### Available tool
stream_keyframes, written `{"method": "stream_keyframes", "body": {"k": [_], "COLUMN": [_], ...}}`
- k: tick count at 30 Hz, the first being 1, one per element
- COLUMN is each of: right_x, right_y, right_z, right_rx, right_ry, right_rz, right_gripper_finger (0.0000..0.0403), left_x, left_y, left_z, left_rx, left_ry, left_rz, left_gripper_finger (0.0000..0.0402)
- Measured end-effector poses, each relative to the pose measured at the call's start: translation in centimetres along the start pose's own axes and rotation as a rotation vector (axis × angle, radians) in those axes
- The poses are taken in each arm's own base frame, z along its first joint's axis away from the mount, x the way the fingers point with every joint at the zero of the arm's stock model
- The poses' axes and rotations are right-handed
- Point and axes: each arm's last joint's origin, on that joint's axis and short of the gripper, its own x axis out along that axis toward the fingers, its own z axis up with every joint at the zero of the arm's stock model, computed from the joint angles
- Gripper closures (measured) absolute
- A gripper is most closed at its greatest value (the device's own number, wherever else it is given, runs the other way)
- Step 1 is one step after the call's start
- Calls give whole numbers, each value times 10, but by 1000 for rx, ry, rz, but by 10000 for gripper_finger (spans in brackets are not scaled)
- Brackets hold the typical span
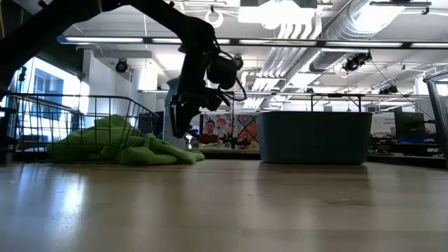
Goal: Sort microfiber towel by color & place in baskets
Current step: Put the green towel into the wire basket
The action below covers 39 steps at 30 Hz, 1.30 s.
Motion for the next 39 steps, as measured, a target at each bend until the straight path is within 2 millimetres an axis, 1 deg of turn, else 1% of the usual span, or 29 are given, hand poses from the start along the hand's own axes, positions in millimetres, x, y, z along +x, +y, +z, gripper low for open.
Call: {"method": "stream_keyframes", "body": {"k": [9,32,39], "right_x": [0,0,0], "right_y": [0,-1,-1], "right_z": [-1,-2,-3], "right_rx": [19,17,32], "right_ry": [15,23,31], "right_rz": [-4,-6,-8], "right_gripper_finger": [183,183,183], "left_x": [0,1,1], "left_y": [1,3,2], "left_z": [-3,-1,-1], "left_rx": [40,55,73], "left_ry": [36,14,11], "left_rz": [-2,-13,-45], "left_gripper_finger": [137,138,138]}}
